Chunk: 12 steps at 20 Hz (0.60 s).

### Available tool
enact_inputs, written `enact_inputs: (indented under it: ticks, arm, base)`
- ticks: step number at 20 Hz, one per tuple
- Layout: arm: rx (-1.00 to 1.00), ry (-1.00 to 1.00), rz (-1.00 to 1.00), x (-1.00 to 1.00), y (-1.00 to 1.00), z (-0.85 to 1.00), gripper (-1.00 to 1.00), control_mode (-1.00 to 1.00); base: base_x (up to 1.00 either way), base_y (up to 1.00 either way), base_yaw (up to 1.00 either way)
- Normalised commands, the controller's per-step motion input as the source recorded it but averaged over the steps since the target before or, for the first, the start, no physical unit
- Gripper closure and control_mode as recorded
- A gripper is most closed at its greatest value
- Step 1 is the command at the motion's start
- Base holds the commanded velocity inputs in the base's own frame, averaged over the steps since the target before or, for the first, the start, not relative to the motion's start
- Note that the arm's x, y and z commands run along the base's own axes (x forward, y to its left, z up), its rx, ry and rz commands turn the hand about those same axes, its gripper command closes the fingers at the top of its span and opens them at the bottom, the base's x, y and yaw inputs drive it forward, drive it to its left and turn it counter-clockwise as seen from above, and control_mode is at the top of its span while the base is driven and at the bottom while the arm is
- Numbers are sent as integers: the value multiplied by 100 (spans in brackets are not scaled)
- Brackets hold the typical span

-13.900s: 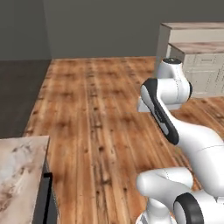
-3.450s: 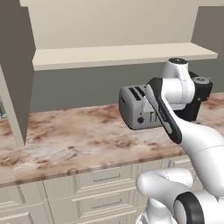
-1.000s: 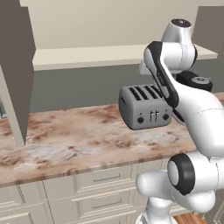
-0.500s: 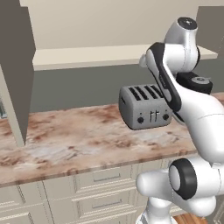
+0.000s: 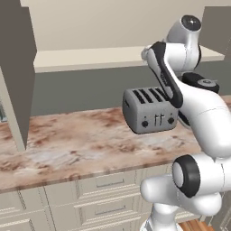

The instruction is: Pick up the bar soap and dish brush from the sink, and place them back in the cabinet, and close the cabinet doors.

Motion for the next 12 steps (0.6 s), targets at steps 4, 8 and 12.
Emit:
enact_inputs:
  ticks: [4,8,12]
  arm:
    - [0,0,0,39,0,38,100,-100]
    - [0,0,0,42,0,25,100,-100]
    - [0,-1,0,40,0,2,100,-100]
  base:
    - [0,0,0]
    - [0,0,0]
    - [0,0,0]
